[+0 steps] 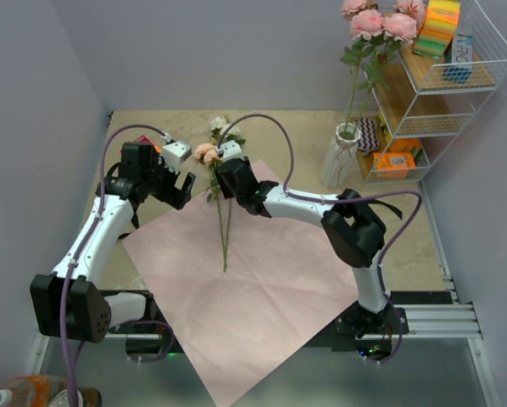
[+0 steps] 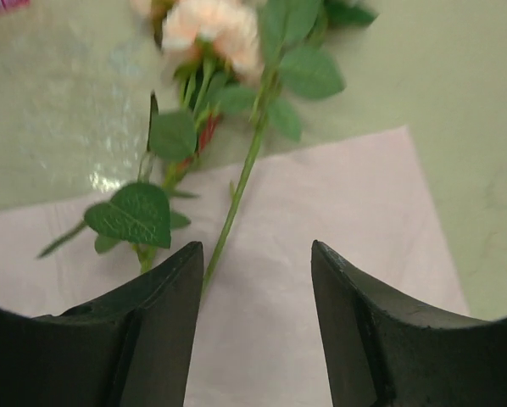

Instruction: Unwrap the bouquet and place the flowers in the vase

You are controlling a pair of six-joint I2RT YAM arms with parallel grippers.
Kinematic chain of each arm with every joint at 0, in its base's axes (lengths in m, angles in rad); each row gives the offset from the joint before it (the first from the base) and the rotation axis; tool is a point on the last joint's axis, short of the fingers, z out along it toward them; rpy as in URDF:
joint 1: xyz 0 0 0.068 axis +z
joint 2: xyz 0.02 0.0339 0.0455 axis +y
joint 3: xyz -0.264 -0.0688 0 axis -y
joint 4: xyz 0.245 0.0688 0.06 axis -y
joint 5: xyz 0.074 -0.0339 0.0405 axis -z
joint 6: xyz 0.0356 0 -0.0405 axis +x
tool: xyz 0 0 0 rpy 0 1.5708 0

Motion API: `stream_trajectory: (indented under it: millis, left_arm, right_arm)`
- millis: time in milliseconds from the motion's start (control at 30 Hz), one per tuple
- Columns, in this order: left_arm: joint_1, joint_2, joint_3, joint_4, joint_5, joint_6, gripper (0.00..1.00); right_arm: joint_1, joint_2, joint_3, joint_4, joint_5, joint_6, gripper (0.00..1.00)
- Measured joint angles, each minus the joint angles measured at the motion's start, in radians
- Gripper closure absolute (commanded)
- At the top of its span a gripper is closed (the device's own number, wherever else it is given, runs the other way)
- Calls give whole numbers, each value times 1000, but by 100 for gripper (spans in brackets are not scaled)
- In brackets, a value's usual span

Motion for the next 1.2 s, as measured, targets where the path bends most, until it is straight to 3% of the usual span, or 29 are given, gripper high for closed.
stream_trajectory:
  millis: [233, 567, 867, 1200]
  left_arm:
    - [2, -6, 0, -1, 1, 1, 0]
    - [2, -11, 0, 0, 2, 4, 1]
    - [3, -11, 0, 1, 1, 12, 1]
    - [10, -11, 0, 1, -1, 19, 1]
  right_arm:
    - [-42, 177, 154, -147, -106, 103, 47]
    - [-114, 309, 372, -200, -164, 180, 50]
    - [-116, 410, 436, -259, -185, 205, 54]
    - [-116, 453, 491, -262, -198, 229, 65]
